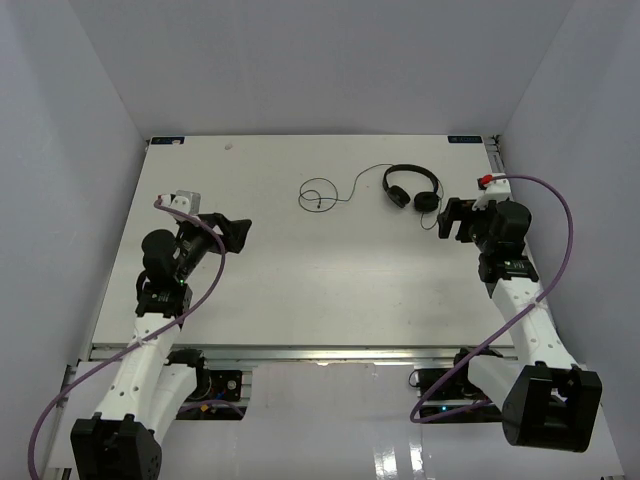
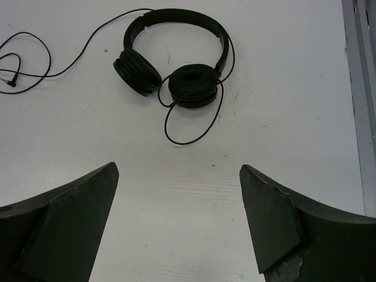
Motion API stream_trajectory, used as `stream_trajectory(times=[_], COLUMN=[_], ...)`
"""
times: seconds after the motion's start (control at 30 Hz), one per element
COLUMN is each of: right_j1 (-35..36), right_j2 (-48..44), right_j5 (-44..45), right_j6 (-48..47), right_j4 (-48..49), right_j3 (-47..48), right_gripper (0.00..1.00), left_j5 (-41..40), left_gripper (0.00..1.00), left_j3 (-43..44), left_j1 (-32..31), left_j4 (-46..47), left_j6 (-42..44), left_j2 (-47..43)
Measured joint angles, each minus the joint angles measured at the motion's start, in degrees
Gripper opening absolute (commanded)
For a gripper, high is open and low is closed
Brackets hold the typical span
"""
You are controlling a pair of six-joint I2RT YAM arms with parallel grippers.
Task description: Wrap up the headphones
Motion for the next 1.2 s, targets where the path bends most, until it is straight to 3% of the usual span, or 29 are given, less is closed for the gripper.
stream_trajectory(times=[0.1, 0.27, 0.43, 0.57, 0.8, 1.0, 1.1, 1.17, 1.2], right_j1=[-0.15, 0.11, 2.27, 2.34, 2.32, 2.32, 2.32, 2.32, 2.32], right_j2=[0.05, 3.36, 17.64, 24.41, 45.48, 60.31, 64.81, 65.7, 65.84], right_j5=[-2.31, -14.76, -28.76, -35.81, -38.34, -31.69, -29.18, -28.96, -28.82], right_j6=[-2.87, -16.49, -34.89, -41.49, -35.98, -24.77, -21.46, -19.86, -19.14], right_j4=[-0.08, -4.24, -19.96, -25.41, -23.68, -17.64, -16.59, -16.99, -17.06], right_j3=[-0.01, 0.79, 10.93, 16.89, 43.08, 58.86, 62.05, 61.99, 61.8], right_gripper=[0.9, 0.9, 0.9, 0.97, 0.88, 0.81, 0.86, 0.98, 0.95], left_j5=[3.7, 5.71, 6.04, 6.11, 6.12, 5.82, 5.71, 5.67, 5.67], left_gripper=[0.98, 0.98, 0.98, 0.98, 0.98, 0.98, 0.98, 0.98, 0.98], left_j3=[0.01, 0.09, 0.23, 0.26, 0.36, 0.72, 1.0, 1.02, 1.02], left_j1=[-0.17, -0.54, -0.7, -0.79, -0.86, -1.27, -1.29, -1.32, -1.33], left_j4=[-1.83, -3.33, -3.45, -3.62, -4.4, -5.45, -5.69, -5.84, -5.95], left_j6=[-0.04, -0.01, 0.04, 0.07, 0.32, 1.28, 1.75, 2.01, 2.11], left_j2=[2.19, 2.72, 2.71, 2.76, 3.64, 4.05, 4.79, 5.59, 5.97])
